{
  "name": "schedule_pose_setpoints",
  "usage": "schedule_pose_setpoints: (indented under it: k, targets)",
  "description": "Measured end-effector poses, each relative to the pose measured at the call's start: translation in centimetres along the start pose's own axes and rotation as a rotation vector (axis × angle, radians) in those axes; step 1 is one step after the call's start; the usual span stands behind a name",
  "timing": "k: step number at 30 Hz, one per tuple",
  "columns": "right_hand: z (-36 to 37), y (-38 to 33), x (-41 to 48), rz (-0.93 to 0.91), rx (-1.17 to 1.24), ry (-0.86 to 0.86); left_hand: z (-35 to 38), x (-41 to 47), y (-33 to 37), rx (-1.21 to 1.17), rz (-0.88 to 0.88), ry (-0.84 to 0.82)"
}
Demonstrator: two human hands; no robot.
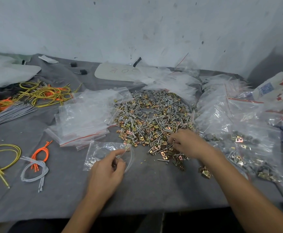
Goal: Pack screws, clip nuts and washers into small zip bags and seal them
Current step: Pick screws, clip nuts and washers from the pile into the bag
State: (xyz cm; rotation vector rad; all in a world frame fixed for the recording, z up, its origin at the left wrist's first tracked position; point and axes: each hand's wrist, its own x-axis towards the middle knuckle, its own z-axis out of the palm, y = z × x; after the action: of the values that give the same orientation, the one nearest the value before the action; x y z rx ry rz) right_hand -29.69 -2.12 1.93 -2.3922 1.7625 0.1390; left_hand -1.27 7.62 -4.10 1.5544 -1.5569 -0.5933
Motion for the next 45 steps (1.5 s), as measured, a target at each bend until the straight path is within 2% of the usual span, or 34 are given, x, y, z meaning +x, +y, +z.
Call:
schedule_pose_setpoints:
  k: [10, 17, 24, 28, 30, 33, 35, 41, 45]
  targets:
    - [0.2, 1.0, 0.1, -0.049, -0.044, -0.106, 0.2, 0.1, 0.1, 0.009, -0.007, 0.017]
    - [0.0, 1.1, -0.7, -0.024, -0.018, 0.005, 0.2, 0.1, 0.0, -0.009, -0.008, 0.018]
    - [0.8, 0.6, -0.7, -0.049, 0.019, -0.058, 0.2, 0.1, 0.0, -0.017, -0.019, 0.027]
    - [1.1, 0.1, -0.8, -0.041, 0.010, -0.037, 0.2, 0.0, -0.1, -0.014, -0.002, 0.024]
    - [0.7, 0.0, -1.1, -0.036, 0.023, 0.033, 0.2, 0.0, -0.1, -0.014, 0.001, 0.023]
    - [-0.4, -1.0, -2.0, -0.060, 0.221, 0.223, 0.2, 0.0, -0.1, -0.010, -0.001, 0.030]
    - [-0.7, -2.8, -2.6, -0.090, 0.422, 0.276, 0.2, 0.0, -0.1, -0.009, -0.006, 0.027]
    - [1.5, -10.0, -3.0, -0.138, 0.763, 0.288, 0.1, 0.0, 0.1, -0.024, -0.019, 0.032]
    - [3.7, -14.1, -1.7, -0.031, 0.793, 0.263, -0.1, -0.2, 0.2, -0.040, 0.007, 0.041]
